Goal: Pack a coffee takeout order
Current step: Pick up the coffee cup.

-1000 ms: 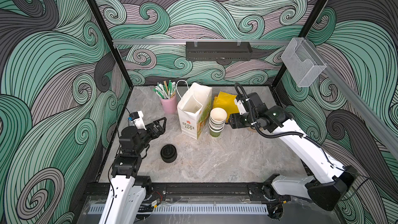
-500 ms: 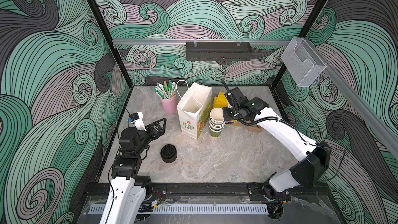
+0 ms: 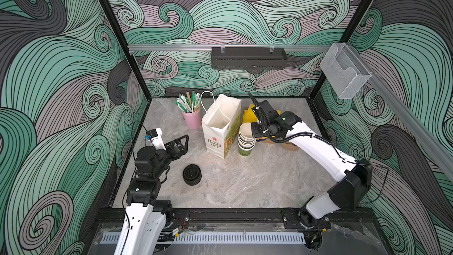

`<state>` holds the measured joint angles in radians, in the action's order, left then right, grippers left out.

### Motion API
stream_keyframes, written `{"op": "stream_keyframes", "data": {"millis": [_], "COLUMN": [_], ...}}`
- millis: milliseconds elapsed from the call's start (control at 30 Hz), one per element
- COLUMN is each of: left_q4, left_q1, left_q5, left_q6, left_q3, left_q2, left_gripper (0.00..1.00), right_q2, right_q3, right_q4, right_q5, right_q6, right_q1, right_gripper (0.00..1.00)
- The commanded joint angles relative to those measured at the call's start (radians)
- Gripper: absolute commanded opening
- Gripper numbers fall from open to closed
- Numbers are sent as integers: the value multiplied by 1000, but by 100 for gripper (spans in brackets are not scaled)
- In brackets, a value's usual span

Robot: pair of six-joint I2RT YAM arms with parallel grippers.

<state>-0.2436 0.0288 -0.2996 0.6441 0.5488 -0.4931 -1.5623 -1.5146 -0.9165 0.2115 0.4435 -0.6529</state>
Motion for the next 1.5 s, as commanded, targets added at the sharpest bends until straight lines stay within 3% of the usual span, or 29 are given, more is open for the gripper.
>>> {"op": "stream_keyframes", "data": {"millis": [0,600,967,1467], "left_q4": [-15,-23,-29,-28], "left_q1": [3,3,4,4], "left_q5": [6,8,9,5], "left_q6": [-10,-9,-7,-4], "left_q3": [13,13,22,22], "left_q2": [8,19,25,9], "left_gripper": [97,97,97,97], "right_q2": [5,7,29,136], "right_q3": [-38,-33,-29,19], "right_q4": [-6,-7,-7,81], "right_q5": [47,53,40,5], "right_q6": [12,12,23,74], "right_q1": [-10,-18,-18,-9], "right_gripper": [22,16,6,2]}}
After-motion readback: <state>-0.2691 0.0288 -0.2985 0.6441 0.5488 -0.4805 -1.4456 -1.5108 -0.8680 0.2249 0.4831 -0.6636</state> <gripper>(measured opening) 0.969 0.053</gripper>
